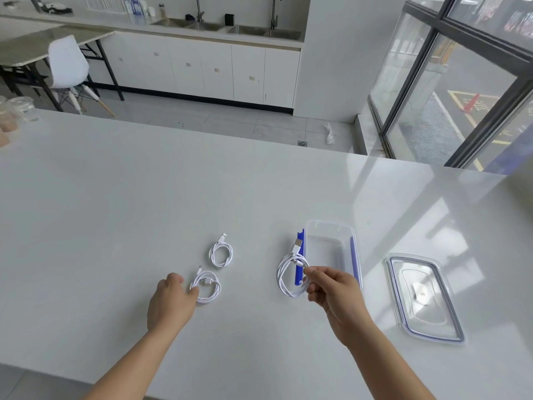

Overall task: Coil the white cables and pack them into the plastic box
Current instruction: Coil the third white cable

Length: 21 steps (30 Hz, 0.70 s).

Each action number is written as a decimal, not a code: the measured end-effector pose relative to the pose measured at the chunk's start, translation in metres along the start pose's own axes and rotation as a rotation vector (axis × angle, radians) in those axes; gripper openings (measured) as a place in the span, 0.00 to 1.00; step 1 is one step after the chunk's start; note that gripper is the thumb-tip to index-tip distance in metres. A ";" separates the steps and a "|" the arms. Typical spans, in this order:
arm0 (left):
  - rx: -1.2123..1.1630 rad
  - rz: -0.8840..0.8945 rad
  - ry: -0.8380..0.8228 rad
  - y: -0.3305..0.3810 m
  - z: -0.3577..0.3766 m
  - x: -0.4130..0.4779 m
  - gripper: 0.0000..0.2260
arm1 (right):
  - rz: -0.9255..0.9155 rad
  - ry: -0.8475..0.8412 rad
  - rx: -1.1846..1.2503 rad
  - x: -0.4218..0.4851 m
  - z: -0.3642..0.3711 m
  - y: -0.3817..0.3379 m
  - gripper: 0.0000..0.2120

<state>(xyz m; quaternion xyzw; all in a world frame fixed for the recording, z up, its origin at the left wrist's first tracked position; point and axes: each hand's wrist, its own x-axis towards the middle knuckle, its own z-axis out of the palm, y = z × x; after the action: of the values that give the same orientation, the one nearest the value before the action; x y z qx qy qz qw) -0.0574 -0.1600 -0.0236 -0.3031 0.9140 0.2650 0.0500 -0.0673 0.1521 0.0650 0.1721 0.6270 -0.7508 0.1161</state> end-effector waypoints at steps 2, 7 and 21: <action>0.058 -0.026 -0.054 -0.001 0.005 0.009 0.23 | 0.000 0.000 0.002 0.004 0.004 0.000 0.08; 0.090 0.004 -0.076 0.002 0.006 0.018 0.11 | 0.011 0.016 0.008 0.013 0.007 -0.001 0.08; -0.186 -0.176 -0.127 0.001 0.002 0.026 0.03 | 0.022 0.017 -0.004 0.026 0.008 0.000 0.09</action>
<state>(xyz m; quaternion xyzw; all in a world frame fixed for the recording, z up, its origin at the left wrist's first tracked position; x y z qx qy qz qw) -0.0791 -0.1724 -0.0317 -0.3679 0.8504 0.3620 0.1025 -0.0923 0.1456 0.0553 0.1852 0.6274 -0.7469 0.1192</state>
